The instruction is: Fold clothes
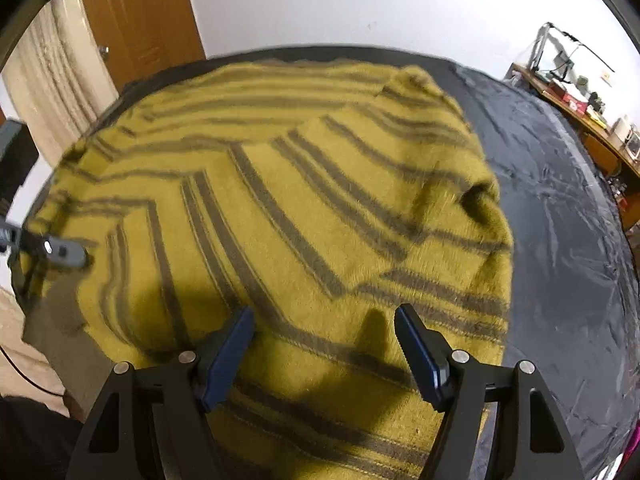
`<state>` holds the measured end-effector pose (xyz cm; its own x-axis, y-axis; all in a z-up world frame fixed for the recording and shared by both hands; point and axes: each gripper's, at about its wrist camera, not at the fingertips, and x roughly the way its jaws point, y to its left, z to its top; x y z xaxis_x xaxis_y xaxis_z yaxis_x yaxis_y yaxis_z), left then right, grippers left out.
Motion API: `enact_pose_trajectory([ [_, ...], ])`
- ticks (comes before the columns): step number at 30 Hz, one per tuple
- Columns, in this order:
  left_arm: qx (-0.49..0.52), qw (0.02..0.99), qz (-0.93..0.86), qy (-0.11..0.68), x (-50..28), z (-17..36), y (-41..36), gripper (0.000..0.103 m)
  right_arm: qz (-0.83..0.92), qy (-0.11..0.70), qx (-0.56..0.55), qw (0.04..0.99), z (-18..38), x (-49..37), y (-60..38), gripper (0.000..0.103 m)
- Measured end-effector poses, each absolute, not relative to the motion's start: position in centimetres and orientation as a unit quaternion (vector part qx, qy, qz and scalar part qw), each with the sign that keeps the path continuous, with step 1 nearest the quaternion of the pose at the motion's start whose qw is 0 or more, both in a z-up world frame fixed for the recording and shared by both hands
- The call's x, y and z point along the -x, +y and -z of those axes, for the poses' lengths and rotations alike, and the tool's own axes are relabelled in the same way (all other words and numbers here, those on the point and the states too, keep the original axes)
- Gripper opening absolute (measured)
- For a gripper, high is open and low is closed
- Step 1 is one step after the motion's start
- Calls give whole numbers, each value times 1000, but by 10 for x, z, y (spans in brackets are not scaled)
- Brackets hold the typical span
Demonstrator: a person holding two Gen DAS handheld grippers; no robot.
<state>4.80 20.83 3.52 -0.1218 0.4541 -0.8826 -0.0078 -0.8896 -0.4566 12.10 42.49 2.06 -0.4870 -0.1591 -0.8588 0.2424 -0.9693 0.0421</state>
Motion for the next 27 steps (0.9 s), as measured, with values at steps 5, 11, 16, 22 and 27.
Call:
enact_pose_trajectory([
  [5, 624, 145, -763, -86, -49, -34, 238, 41, 848, 46, -501, 167, -18, -122, 400, 74],
  [11, 616, 114, -766, -144, -48, -33, 219, 44, 830, 69, -521, 187, 6, -125, 383, 86],
  [16, 585, 45, -785, -196, -68, -53, 167, 54, 828, 88, -519, 194, 12, -126, 381, 89],
  [22, 552, -78, -796, -235, -125, -78, 82, 76, 837, 96, -503, 194, 13, -126, 375, 91],
  [27, 530, -150, -795, -255, -168, -76, 8, 79, 837, 116, -504, 179, 14, -134, 371, 102],
])
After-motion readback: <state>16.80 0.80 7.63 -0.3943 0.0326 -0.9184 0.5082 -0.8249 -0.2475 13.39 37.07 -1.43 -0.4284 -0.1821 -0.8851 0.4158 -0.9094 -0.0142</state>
